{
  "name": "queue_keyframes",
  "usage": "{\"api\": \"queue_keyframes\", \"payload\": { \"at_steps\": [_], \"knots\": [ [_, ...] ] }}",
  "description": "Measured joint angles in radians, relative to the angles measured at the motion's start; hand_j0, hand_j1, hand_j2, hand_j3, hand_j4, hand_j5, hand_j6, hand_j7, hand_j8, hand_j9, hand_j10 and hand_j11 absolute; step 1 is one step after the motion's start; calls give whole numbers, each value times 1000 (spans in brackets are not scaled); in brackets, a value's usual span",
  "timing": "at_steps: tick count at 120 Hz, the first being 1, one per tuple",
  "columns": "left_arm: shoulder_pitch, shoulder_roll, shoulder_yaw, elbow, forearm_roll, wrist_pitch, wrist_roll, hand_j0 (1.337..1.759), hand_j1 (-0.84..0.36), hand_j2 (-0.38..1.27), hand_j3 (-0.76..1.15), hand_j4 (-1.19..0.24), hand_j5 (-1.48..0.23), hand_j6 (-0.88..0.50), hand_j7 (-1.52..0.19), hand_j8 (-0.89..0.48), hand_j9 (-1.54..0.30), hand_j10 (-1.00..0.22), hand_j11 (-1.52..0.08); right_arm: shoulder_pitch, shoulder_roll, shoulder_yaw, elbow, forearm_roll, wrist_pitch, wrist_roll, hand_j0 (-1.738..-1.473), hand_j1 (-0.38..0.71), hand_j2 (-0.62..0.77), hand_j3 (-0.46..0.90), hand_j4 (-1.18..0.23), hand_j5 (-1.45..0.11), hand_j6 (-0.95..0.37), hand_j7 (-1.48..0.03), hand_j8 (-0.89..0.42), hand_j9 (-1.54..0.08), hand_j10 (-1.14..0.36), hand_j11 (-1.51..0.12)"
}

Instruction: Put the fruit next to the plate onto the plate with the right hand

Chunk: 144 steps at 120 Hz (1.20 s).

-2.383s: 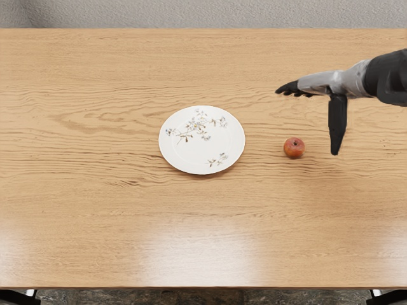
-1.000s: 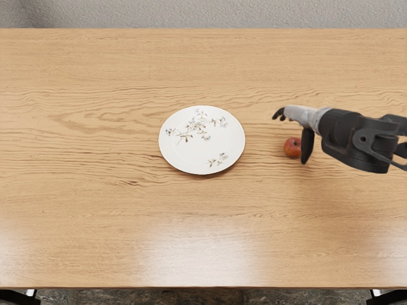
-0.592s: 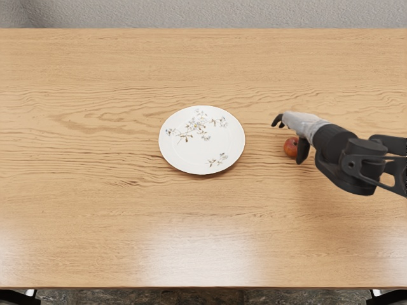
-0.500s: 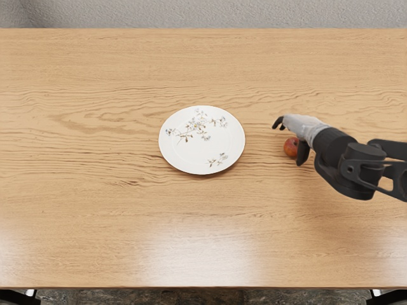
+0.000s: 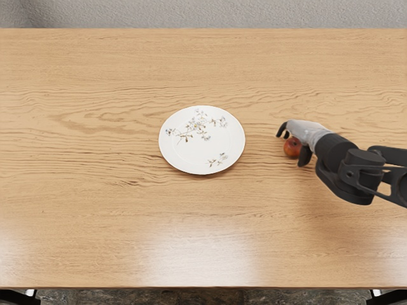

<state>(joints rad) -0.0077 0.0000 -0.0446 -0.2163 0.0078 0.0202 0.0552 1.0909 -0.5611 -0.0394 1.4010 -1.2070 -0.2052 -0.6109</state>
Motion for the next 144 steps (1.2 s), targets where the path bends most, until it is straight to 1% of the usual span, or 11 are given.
{"api": "queue_keyframes", "payload": {
  "at_steps": [33, 38, 47, 54, 55, 72, 75, 78, 81, 108, 144],
  "knots": [
    [0, 0, 0, 0, 0, 0, 0, 1658, 349, 0, 0, 0, 0, 0, 0, 0, 0, 0, 0, -13, -2, 6, -15, 1, 0, 0, -1656, 232, -99, -2, -504, -636, -495, -643, -504, -637, -503, -637],
    [0, 0, 0, 0, 0, 0, 0, 1658, 349, 0, 0, 0, 0, 0, 0, 0, 0, 0, 0, -14, -3, 7, -18, 1, 0, 0, -1654, 239, -77, -1, -530, -670, -486, -676, -525, -672, -529, -673],
    [0, 0, 0, 0, 0, 0, 0, 1658, 349, 0, 0, 0, 0, 0, 0, 0, 0, 0, 0, -16, -3, 9, -21, 5, 2, 0, -1653, 254, 21, -1, -580, -736, -475, -742, -509, -742, -576, -743],
    [0, 0, 0, 0, 0, 0, 0, 1658, 349, 0, 0, 0, 0, 0, 0, 0, 0, 0, 0, -16, -2, 10, -26, 7, 3, 0, -1651, 262, 53, 13, -608, -777, -476, -781, -498, -783, -605, -783],
    [0, 0, 0, 0, 0, 0, 0, 1658, 349, 0, 0, 0, 0, 0, 0, 0, 0, 0, 0, -16, -2, 10, -27, 7, 3, 0, -1650, 261, 69, -20, -612, -782, -475, -786, -496, -788, -608, -788],
    [0, 0, 0, 0, 0, 0, 0, 1658, 349, 0, 0, 0, 0, 0, 0, 0, 0, 0, 0, -15, 3, 12, -46, 11, 6, 0, -1617, 269, 26, 154, -639, -858, -427, -858, -452, -861, -661, -861],
    [0, 0, 0, 0, 0, 0, 0, 1658, 349, 0, 0, 0, 0, 0, 0, 0, 0, 0, 0, -15, 4, 15, -50, 12, 7, 0, -1606, 265, 46, 152, -642, -868, -428, -867, -454, -870, -668, -870],
    [0, 0, 0, 0, 0, 0, 0, 1658, 349, 0, 0, 0, 0, 0, 0, 0, 0, 0, 0, -15, 5, 19, -54, 13, 8, 0, -1602, 263, 91, 87, -652, -878, -438, -875, -466, -878, -674, -879],
    [0, 0, 0, 0, 0, 0, 0, 1658, 349, 0, 0, 0, 0, 0, 0, 0, 0, 0, 0, -15, 5, 22, -57, 14, 8, 0, -1606, 263, 104, 0, -658, -887, -442, -883, -469, -887, -679, -887],
    [0, 0, 0, 0, 0, 0, 0, 1658, 349, 0, 0, 0, 0, 0, 0, 0, 0, 0, 0, -1, 27, 59, -69, 15, 12, 0, -1635, 245, 88, -1, -680, -937, -446, -923, -453, -935, -704, -935],
    [0, 0, 0, 0, 0, 0, 0, 1658, 349, 0, 0, 0, 0, 0, 0, 0, 0, 0, 0, 99, 168, 82, -70, 12, 15, 0, -1647, 247, 144, 0, -702, -978, -448, -952, -443, -966, -724, -967]
  ]
}}
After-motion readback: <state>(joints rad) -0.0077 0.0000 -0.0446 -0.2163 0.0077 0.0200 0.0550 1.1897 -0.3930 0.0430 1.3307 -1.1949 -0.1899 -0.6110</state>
